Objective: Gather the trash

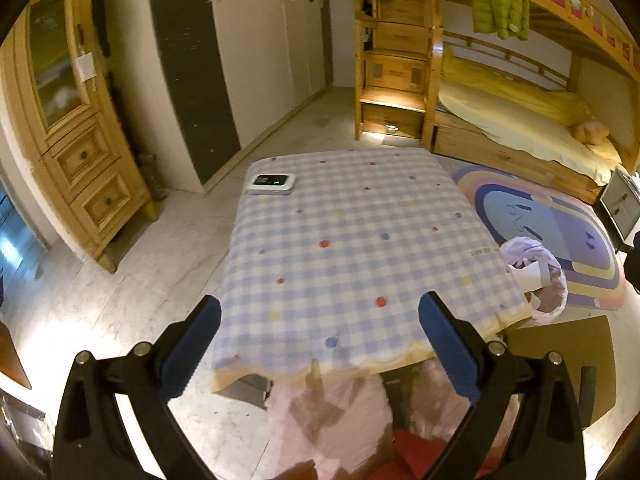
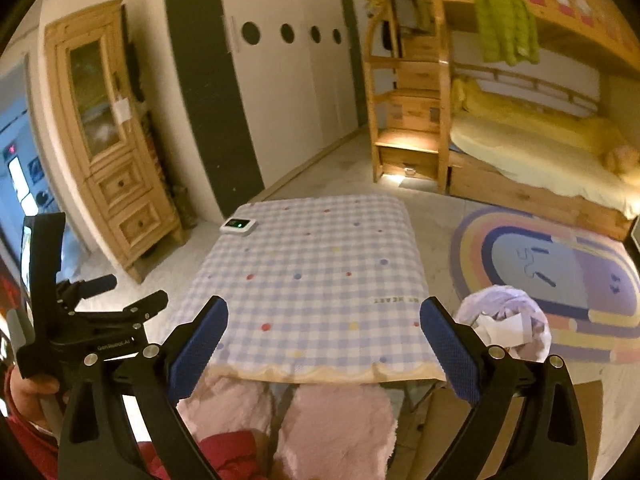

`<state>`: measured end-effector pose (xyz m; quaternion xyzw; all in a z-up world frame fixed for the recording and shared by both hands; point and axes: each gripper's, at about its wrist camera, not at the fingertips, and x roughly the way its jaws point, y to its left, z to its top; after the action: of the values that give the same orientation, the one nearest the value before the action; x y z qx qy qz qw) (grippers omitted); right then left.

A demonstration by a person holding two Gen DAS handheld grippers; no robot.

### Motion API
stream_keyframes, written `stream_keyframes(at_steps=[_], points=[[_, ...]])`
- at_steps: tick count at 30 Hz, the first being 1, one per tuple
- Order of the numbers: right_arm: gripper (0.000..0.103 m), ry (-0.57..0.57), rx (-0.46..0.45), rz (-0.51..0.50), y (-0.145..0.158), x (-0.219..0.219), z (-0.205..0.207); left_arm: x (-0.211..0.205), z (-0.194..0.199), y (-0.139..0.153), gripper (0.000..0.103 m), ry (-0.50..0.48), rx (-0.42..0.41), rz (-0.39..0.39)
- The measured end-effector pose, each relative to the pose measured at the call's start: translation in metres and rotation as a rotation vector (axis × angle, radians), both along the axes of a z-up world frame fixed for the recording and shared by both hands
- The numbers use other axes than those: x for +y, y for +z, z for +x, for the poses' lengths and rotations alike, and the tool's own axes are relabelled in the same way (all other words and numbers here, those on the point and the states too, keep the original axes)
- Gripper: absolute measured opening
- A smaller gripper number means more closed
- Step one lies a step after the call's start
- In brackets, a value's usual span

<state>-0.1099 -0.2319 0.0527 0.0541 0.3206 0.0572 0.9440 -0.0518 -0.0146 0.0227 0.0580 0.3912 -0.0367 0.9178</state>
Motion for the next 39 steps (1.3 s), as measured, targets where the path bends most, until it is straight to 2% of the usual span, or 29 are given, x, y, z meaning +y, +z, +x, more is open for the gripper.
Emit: stream_keyframes(at_steps=[3,10,39], points=[[0.095,0.017,-0.002,-0.035,0.003,0.013,-0.006,0.008,-0.007,0.001,0.096,0.021,-0.006,0.003],[0.095,0.020,-0.003,-0.041,0.004,0.016,-0.008,0.020,-0.012,0.006,0.096,0.045,-0.023,-0.003],[0.095,0.003,0.009,-0.041,0.006,0.008,-0.001,0.018,-0.011,0.009,0.096,0.040,-0.025,-0.010]])
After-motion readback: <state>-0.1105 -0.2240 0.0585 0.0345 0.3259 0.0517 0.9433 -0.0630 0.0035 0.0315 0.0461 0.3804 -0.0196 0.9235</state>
